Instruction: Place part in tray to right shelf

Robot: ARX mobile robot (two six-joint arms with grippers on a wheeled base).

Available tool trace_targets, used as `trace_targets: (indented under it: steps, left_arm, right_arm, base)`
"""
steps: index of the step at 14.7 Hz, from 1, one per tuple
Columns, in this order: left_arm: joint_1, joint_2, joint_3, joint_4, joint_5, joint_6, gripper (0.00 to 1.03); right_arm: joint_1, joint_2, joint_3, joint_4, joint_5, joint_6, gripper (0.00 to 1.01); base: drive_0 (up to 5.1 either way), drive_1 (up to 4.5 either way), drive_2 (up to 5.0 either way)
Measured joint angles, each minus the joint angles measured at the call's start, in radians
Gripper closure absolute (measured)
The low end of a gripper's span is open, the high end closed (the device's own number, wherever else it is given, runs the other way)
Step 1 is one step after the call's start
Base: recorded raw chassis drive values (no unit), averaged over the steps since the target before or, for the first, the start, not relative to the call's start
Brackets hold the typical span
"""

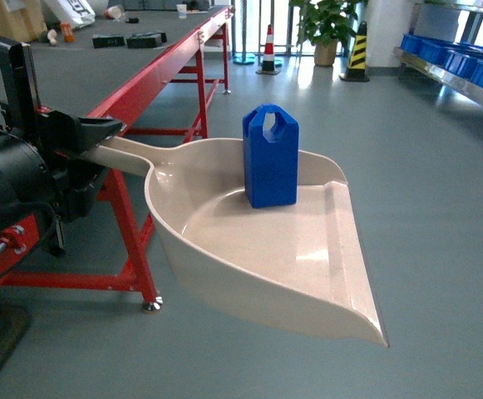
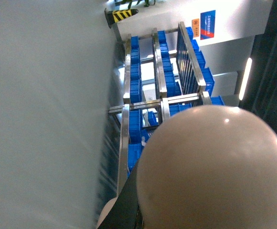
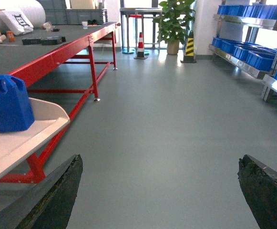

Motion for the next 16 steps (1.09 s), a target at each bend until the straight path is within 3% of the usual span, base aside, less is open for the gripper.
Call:
trace_targets:
  steps: [5, 6, 16]
  left_arm:
    - [-0.004, 0.0, 0.0, -0.002, 0.004, 0.0, 0.87]
    - [-0.004, 0.0, 0.0, -0.005, 0.003, 0.001, 0.87]
    - [-0.003, -0.001, -0.003, -0.004, 0.005, 0.0, 0.87]
  right_arm:
    - [0.0, 0.0, 0.0, -0.001, 0.0, 0.0, 0.03]
    - [0.0, 0.0, 0.0, 0.0, 0.0, 0.0, 0.03]
    - [0.0, 0.0, 0.0, 0.002, 0.0, 0.0, 0.03]
  base:
    - [3.9, -4.23, 0.2]
    - [3.7, 0.99, -4.7]
    - [0.2, 4.35, -4.1]
